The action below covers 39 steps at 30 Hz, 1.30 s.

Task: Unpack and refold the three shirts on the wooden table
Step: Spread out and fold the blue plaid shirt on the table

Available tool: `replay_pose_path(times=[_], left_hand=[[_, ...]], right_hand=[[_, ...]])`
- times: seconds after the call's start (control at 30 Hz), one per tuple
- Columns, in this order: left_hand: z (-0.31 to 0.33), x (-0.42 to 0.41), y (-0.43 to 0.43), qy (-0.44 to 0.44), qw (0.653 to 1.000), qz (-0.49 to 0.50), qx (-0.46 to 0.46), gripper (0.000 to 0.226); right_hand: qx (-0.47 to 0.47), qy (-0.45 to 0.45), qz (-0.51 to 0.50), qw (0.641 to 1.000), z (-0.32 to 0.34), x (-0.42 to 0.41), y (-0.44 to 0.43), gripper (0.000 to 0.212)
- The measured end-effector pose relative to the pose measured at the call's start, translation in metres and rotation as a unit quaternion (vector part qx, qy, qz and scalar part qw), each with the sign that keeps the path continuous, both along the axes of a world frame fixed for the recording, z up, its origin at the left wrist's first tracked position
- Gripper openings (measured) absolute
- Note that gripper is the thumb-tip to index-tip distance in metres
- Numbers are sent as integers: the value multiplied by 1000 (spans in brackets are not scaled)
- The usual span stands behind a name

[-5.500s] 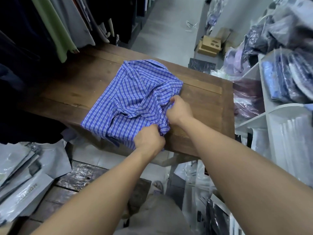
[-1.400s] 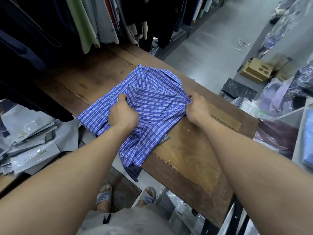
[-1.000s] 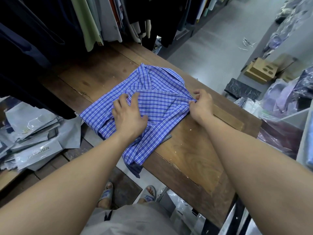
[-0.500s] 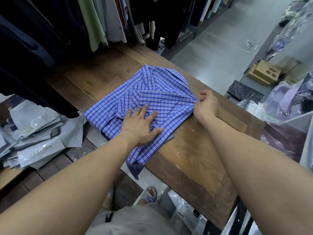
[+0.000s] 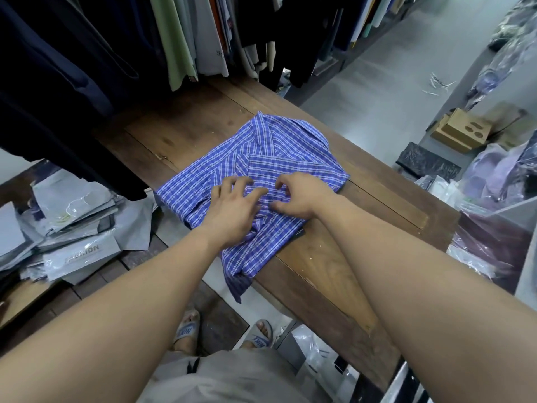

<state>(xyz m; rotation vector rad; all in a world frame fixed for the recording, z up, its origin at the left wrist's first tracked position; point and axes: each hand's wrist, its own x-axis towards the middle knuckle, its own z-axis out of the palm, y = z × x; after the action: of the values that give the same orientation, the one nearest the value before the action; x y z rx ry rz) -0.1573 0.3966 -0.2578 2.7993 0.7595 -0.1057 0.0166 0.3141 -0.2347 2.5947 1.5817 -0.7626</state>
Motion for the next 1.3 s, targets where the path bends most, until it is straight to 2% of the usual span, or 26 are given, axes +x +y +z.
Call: replay_pose_path(times=[0.1,0.2,0.27,0.33,0.43,0.5,0.57,0.67,0.77,0.9,1.03,1.1,1.2,1.3], left_hand=[[-2,-14,1,-46,998,50,4,40],[-5,-35,-5,-160,982,97,8,22],[-4,-50,-12,-210,965,146,-46,13],[-7,-68,-19,-194,957,187,-106,20],[-20,-97,-20,-110,968,152,-165,32],[-23,-107,-18,-58,964,132,-223,30],[-24,-109,-15,-34,961,128,-243,28],[-24,-107,-14,-43,960,136,-239,30],[-31,-112,-20,-62,946,149,-280,32],[-50,-118,-32,-108,900,201,-371,40],[-61,-123,-30,-136,876,221,-407,20],[-63,-125,-24,-156,880,222,-390,16],[-65,-129,-15,-156,912,187,-331,24],[-65,-136,-10,-139,902,171,-372,16]], right_hand=[[-42,18,4,999,-1,-1,0,80],[-77,30,1,997,3,-5,0,99],[-96,18,3,995,3,-9,2,106],[-115,12,-4,993,3,-16,4,110],[-140,-1,-16,990,5,-28,5,118],[-146,-4,-25,989,8,-36,2,123],[-153,-12,-32,988,9,-47,-2,128],[-160,-30,-40,986,6,-66,-6,133],[-148,-45,-57,986,2,-79,-10,128],[-82,-75,-81,990,1,-93,-17,104],[-51,-47,-119,990,-1,-103,-15,91],[-54,-49,-136,988,-3,-105,-12,89],[-74,-46,-156,984,-6,-110,-9,86],[-82,-58,-156,983,-6,-115,-5,85]])
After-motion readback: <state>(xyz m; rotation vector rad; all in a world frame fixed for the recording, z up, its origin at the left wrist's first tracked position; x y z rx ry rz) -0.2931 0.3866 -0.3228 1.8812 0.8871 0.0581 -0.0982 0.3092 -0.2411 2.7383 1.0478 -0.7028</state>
